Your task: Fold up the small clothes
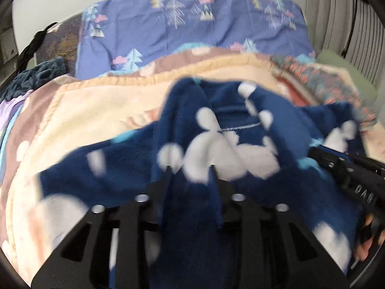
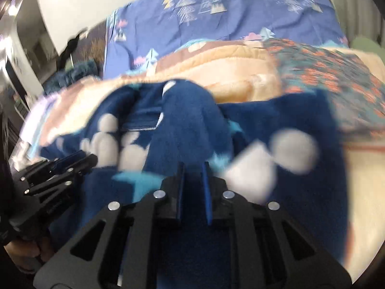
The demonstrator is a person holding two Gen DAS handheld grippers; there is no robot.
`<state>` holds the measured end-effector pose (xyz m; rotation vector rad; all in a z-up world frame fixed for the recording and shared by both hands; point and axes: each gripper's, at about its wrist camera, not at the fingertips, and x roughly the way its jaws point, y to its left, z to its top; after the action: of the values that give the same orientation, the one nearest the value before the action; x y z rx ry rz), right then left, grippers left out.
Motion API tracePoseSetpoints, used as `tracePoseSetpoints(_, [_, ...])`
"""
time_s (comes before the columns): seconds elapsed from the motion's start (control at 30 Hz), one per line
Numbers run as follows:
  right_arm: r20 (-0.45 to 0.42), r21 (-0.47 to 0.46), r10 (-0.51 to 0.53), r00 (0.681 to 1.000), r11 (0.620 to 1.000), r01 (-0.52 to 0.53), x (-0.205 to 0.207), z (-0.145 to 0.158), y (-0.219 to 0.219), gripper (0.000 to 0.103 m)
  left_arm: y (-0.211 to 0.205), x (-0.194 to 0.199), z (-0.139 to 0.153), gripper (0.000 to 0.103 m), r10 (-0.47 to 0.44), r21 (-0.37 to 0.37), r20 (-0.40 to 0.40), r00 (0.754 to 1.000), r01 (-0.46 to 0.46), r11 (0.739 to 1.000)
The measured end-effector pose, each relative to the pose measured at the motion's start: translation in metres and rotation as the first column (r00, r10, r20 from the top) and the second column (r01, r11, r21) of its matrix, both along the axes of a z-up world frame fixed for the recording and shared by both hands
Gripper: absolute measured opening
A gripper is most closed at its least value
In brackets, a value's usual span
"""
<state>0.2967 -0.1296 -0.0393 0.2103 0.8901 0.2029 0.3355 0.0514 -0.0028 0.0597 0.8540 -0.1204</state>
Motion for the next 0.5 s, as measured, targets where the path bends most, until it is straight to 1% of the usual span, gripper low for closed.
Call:
tracePoseSetpoints(0.03, [-0.005, 0.022, 0.008, 1.0, 1.0, -0.008, -0.013, 0.011, -0.006, 0.025, 0.004, -0.014, 0.012, 0.051, -0.005, -0.009, 0.035, 0.999, 0.006, 1.0])
tracePoseSetpoints(0.07, [0.016, 0.066, 0.056, 0.998, 0.996, -0.057, -0.037, 0.025, -0.014, 0.025, 0.008, -0.031, 0.024, 0.054, -0.018, -0.019, 0.071, 0.997, 0.02, 1.0])
tracePoseSetpoints(0.1, [0.037, 0.089, 0.096, 0.995, 0.991, -0.099, -0.058, 0.036, -0.019, 0.025, 0.018, -0.057, 0.036, 0.058, -0.036, -0.032, 0.108, 0.994, 0.039, 0.999])
tracePoseSetpoints(0.13, [0.053, 0.1, 0.133, 0.99, 0.985, -0.138, -0.08, 0.044, -0.022, 0.025, 0.026, -0.073, 0.042, 0.06, -0.051, -0.045, 0.121, 0.991, 0.057, 0.997])
tracePoseSetpoints(0.17, [0.062, 0.108, 0.186, 0.981, 0.975, -0.192, -0.113, 0.052, -0.026, 0.025, 0.035, -0.099, 0.046, 0.06, -0.071, -0.062, 0.121, 0.99, 0.079, 0.995])
tracePoseSetpoints(0.2, [0.058, 0.118, 0.224, 0.973, 0.966, -0.23, -0.137, 0.054, -0.027, 0.025, 0.041, -0.116, 0.046, 0.06, -0.084, -0.073, 0.116, 0.99, 0.092, 0.993])
tracePoseSetpoints(0.27, [0.018, 0.164, 0.317, 0.948, 0.934, -0.316, -0.185, 0.049, -0.024, 0.025, 0.051, -0.156, 0.04, 0.063, -0.091, -0.078, 0.096, 0.991, 0.099, 0.992])
tracePoseSetpoints(0.3, [-0.017, 0.218, 0.374, 0.927, 0.906, -0.362, -0.214, 0.041, -0.02, 0.025, 0.056, -0.172, 0.035, 0.065, -0.087, -0.074, 0.085, 0.993, 0.094, 0.993])
tracePoseSetpoints(0.33, [-0.035, 0.246, 0.399, 0.916, 0.892, -0.379, -0.228, 0.036, -0.016, 0.025, 0.062, -0.19, 0.028, 0.065, -0.078, -0.073, 0.067, 0.995, 0.083, 0.994])
tracePoseSetpoints(0.37, [-0.066, 0.291, 0.44, 0.895, 0.867, -0.405, -0.253, 0.027, -0.011, 0.025, 0.069, -0.203, 0.023, 0.065, -0.065, -0.074, 0.052, 0.997, 0.069, 0.995])
tracePoseSetpoints(0.43, [-0.1, 0.357, 0.49, 0.866, 0.83, -0.429, -0.289, 0.017, -0.004, 0.025, 0.087, -0.236, 0.011, 0.066, -0.017, -0.086, 0.023, 1.0, 0.019, 0.996])
tracePoseSetpoints(0.47, [-0.116, 0.391, 0.517, 0.848, 0.809, -0.439, -0.306, 0.012, 0.0, 0.025, 0.094, -0.249, 0.008, 0.067, 0.0, -0.096, 0.014, 1.0, 0.001, 0.995])
tracePoseSetpoints(0.5, [-0.124, 0.411, 0.535, 0.836, 0.795, -0.447, -0.318, 0.01, 0.004, 0.027, 0.104, -0.264, 0.004, 0.071, 0.023, -0.111, 0.006, 1.0, -0.022, 0.994])
